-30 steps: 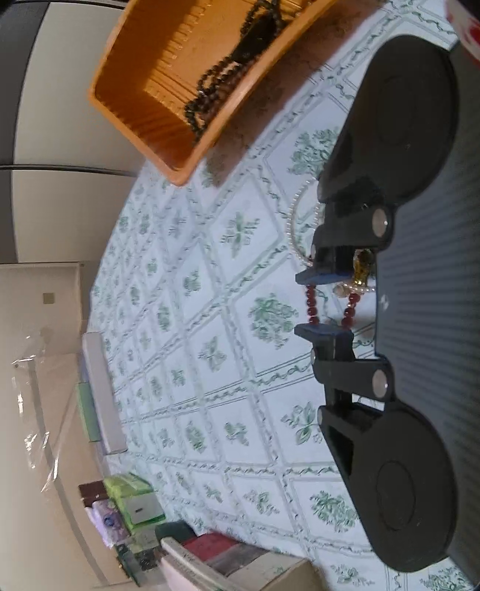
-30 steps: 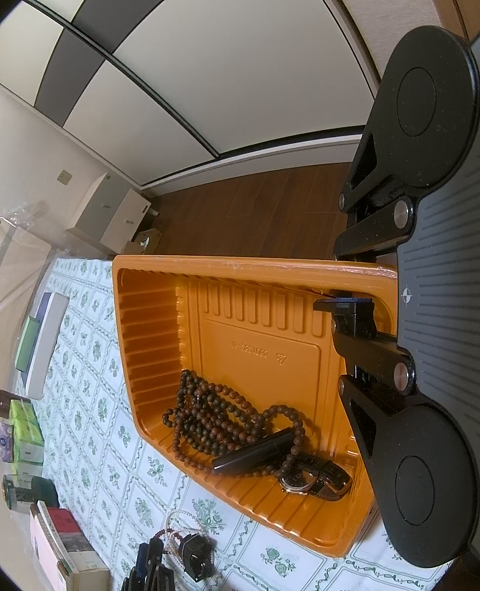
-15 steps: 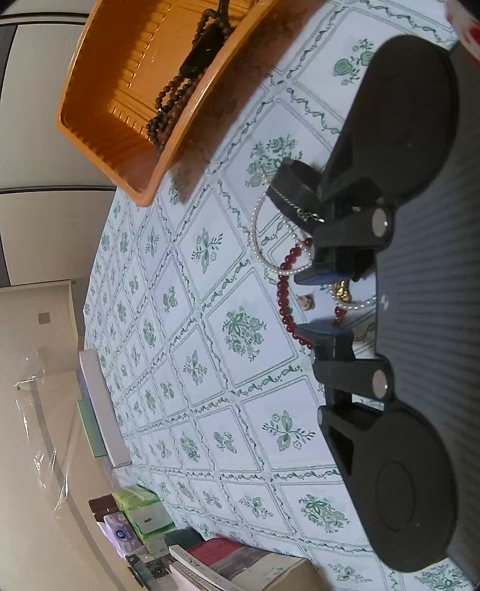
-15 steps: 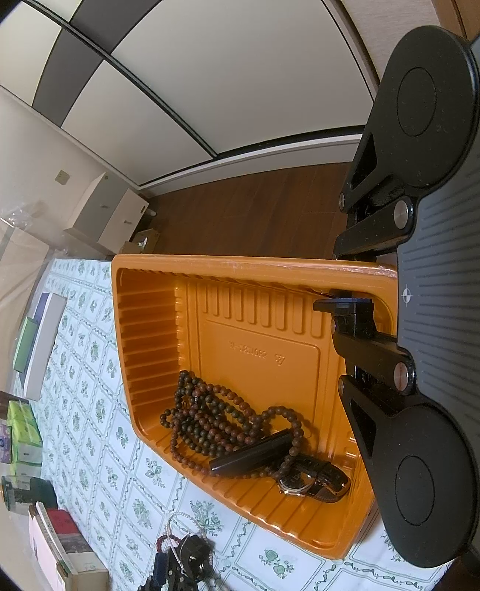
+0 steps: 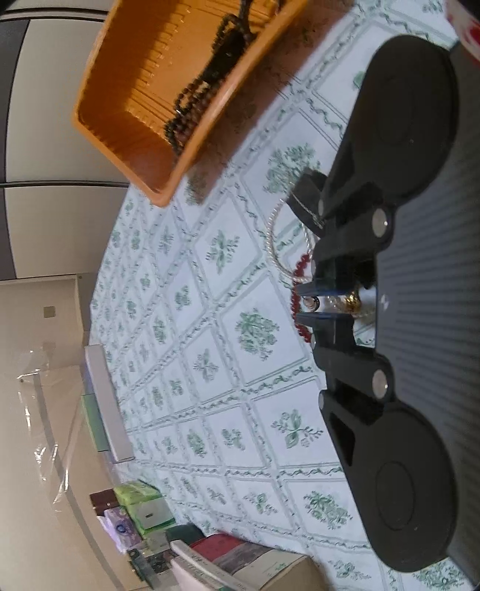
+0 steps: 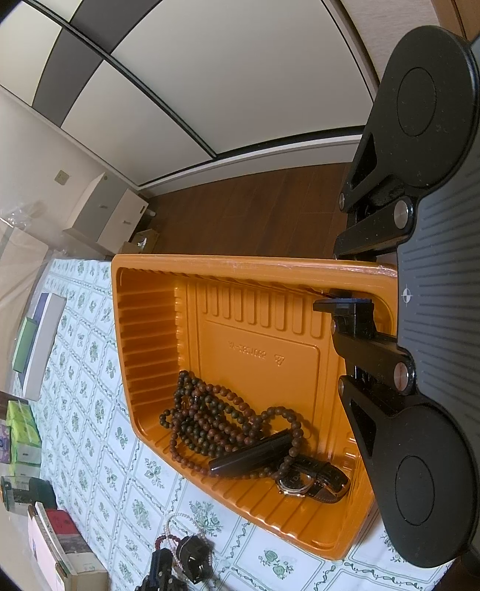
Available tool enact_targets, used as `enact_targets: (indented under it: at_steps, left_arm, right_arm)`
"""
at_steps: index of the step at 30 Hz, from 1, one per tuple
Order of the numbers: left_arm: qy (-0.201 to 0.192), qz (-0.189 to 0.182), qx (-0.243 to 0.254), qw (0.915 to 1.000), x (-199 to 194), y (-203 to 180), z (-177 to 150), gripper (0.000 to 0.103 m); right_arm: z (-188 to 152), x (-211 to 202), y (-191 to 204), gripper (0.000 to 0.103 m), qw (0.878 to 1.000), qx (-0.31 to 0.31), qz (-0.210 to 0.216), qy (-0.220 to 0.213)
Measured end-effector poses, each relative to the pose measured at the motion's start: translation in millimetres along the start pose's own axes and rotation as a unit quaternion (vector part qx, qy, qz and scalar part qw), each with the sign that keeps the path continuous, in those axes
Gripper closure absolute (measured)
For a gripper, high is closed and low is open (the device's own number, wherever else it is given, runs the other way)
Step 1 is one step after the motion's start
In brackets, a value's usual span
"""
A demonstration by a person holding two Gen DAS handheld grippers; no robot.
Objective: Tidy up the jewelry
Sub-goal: 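Carry the pendant over the orange tray and open the left gripper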
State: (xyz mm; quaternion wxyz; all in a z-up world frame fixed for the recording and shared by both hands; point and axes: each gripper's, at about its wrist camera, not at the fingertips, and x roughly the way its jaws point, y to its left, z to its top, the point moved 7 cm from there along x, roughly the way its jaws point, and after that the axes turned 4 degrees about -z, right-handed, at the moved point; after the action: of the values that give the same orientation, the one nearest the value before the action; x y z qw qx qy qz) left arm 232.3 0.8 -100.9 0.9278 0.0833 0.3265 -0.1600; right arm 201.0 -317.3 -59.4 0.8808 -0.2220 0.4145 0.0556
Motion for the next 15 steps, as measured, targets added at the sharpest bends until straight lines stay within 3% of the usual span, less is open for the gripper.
enact_targets:
  at_steps: [8,15]
  left_arm:
    - [-0.035,-0.029,0.015,0.9988,-29.6,-35.9,28.7,0.096]
    - [-0.051,-0.108,0.039,0.992,-45.5,-106.0,42.5,0.096]
  right_arm:
    - [0.3,0.0,0.2,0.099,1.0,0.0,0.0,0.0]
    - [0.2,-0.4,-0.1,0.099,1.0,-0.001,0.0,-0.001]
